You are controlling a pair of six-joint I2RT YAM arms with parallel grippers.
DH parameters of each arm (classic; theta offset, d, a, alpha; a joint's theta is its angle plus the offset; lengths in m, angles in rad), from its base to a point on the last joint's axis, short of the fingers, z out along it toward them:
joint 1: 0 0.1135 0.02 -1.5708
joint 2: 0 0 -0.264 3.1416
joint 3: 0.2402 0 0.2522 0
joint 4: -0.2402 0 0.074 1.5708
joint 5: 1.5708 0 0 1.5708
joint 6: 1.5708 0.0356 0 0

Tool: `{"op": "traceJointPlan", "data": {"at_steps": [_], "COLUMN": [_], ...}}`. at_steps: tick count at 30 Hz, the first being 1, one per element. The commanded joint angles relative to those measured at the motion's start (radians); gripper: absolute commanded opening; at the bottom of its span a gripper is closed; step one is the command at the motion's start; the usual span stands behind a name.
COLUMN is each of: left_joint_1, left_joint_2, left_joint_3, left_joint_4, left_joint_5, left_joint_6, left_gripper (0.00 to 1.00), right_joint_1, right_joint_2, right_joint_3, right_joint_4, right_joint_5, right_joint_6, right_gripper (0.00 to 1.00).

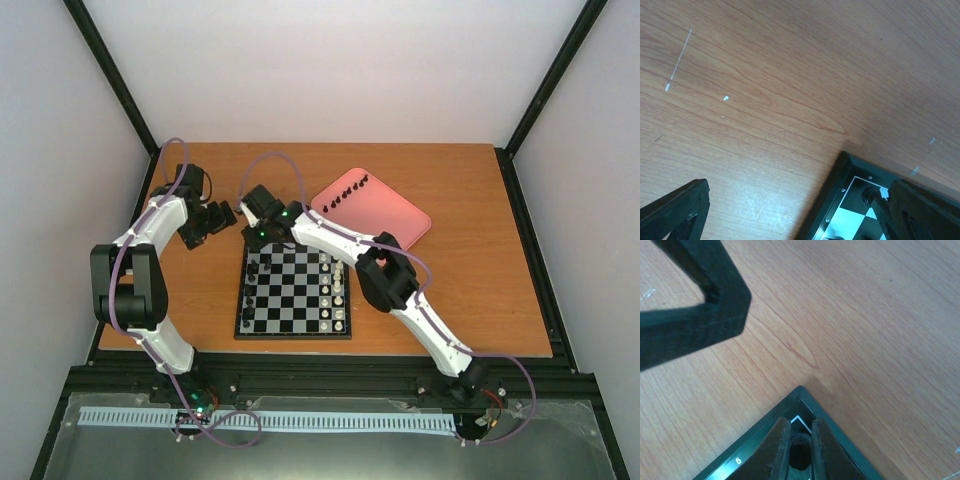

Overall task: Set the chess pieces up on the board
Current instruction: Place the chess piece on the chessboard.

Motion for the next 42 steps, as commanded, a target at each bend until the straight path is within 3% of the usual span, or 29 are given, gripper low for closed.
{"op": "traceJointPlan", "data": {"at_steps": [1, 16, 24, 34, 42], "left_joint_1": [-0.003, -0.003, -0.003, -0.003, -0.002], "left_joint_2": [-0.028, -0.013, -0.008, -0.013, -0.004], "left_joint_3": [-0.004, -0.013, -0.016, -0.015, 0.004], "left_joint_4": [-0.01, 0.0, 0.007, 0.006, -0.003], "left_joint_5": [0.003, 0.009, 0.008, 0.003, 0.003], "left_joint_6": [0.022, 0.021, 0.013, 0.01, 0.01], "left_gripper": [1.0, 1.0, 1.0, 1.0, 1.0], "right_joint_1": [0.008, 0.009, 0.01, 0.009, 0.009], "right_joint_2": [0.034, 0.002, -0.035, -0.046, -0.052], "right_joint_3": [0.015, -0.046, -0.1, -0.087, -0.068], "right_joint_4": [0.003, 0.006, 0.005, 0.004, 0.001], "right_joint_5": [0.018, 0.011, 0.027, 0.034, 0.017], "right_joint_6": [-0.012, -0.007, -0.018, -0.034, -0.048], "right_gripper": [0.03, 0.03, 0.08, 0.36, 0.37]}}
